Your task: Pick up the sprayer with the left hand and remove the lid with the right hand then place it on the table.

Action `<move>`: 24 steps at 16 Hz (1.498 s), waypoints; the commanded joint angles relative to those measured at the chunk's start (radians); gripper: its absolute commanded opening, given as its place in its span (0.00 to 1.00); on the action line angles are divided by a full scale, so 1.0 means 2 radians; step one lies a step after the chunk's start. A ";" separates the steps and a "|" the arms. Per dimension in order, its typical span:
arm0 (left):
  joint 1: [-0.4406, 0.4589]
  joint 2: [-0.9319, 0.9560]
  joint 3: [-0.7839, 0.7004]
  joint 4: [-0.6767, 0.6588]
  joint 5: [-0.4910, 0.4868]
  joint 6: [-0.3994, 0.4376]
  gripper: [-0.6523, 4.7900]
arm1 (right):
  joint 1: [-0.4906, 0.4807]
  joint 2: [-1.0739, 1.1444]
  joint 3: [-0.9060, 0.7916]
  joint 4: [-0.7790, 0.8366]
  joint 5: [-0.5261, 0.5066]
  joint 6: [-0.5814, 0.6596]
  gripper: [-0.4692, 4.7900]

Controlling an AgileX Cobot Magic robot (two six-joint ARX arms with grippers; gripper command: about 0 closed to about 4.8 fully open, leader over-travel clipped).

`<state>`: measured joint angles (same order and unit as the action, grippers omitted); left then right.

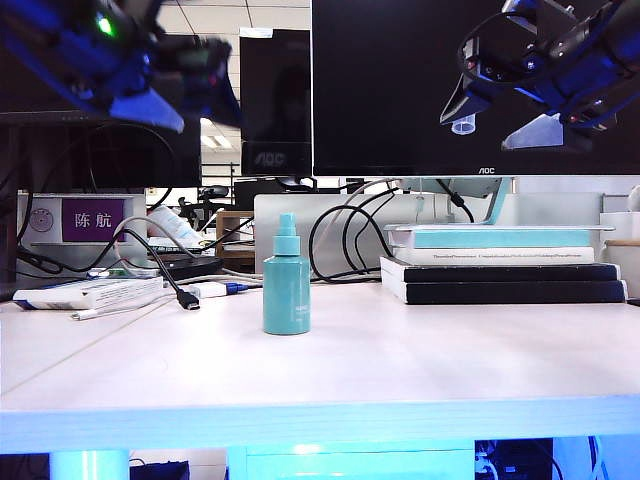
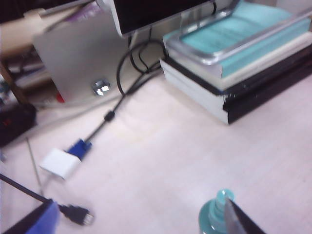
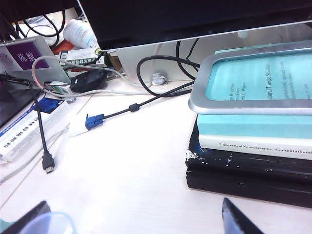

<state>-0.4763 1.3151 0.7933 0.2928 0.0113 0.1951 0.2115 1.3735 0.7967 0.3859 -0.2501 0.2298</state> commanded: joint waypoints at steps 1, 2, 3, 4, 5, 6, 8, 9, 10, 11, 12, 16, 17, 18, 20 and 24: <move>0.000 -0.019 0.001 -0.024 -0.019 -0.003 1.00 | 0.000 0.060 0.001 -0.120 0.013 -0.037 1.00; 0.000 -0.019 0.001 -0.032 -0.019 -0.006 1.00 | 0.000 0.071 0.001 -0.121 0.012 -0.036 1.00; 0.000 -0.019 0.001 -0.037 -0.019 -0.006 1.00 | 0.000 0.078 0.001 -0.121 0.015 -0.036 1.00; 0.000 -0.019 0.001 -0.039 -0.019 -0.006 1.00 | 0.000 0.084 0.001 -0.122 0.018 -0.035 1.00; 0.000 -0.019 0.001 -0.040 -0.017 -0.007 1.00 | 0.000 0.090 0.001 -0.130 0.018 -0.030 1.00; 0.000 -0.019 0.001 -0.042 -0.016 -0.016 1.00 | 0.000 0.093 0.001 -0.142 0.020 -0.023 1.00; 0.000 -0.019 0.001 -0.045 -0.016 -0.028 1.00 | 0.000 0.106 0.001 -0.155 0.023 -0.023 1.00; 0.000 -0.019 0.001 -0.045 -0.016 -0.031 1.00 | 0.000 0.124 0.001 -0.158 0.031 -0.024 1.00; 0.000 -0.019 0.001 -0.044 -0.016 -0.037 1.00 | 0.000 0.141 0.001 -0.158 0.032 -0.024 1.00; 0.000 -0.019 0.001 -0.045 -0.015 -0.039 1.00 | 0.000 0.162 0.002 -0.160 0.028 -0.023 1.00; 0.000 -0.019 0.001 -0.045 -0.014 -0.039 1.00 | 0.000 0.171 0.001 -0.163 0.012 -0.019 1.00; 0.000 -0.021 0.001 -0.033 -0.007 -0.038 1.00 | 0.001 0.135 0.002 -0.062 -0.011 0.007 1.00; 0.000 -0.023 0.001 -0.033 0.001 -0.038 1.00 | 0.001 0.118 0.002 -0.056 -0.022 0.006 1.00; 0.000 -0.029 0.001 -0.033 0.016 -0.036 1.00 | 0.001 0.098 0.002 -0.060 -0.024 0.001 1.00; 0.000 -0.082 0.001 -0.031 0.032 -0.015 1.00 | 0.001 0.038 0.001 -0.080 -0.043 -0.010 1.00; 0.001 -0.295 0.000 -0.103 -0.071 0.031 0.84 | 0.001 -0.146 -0.001 -0.120 0.009 -0.026 1.00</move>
<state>-0.4755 0.7696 0.7933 0.1432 -0.0795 0.2150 0.2134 1.1278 0.7933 0.1463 -0.2718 0.1959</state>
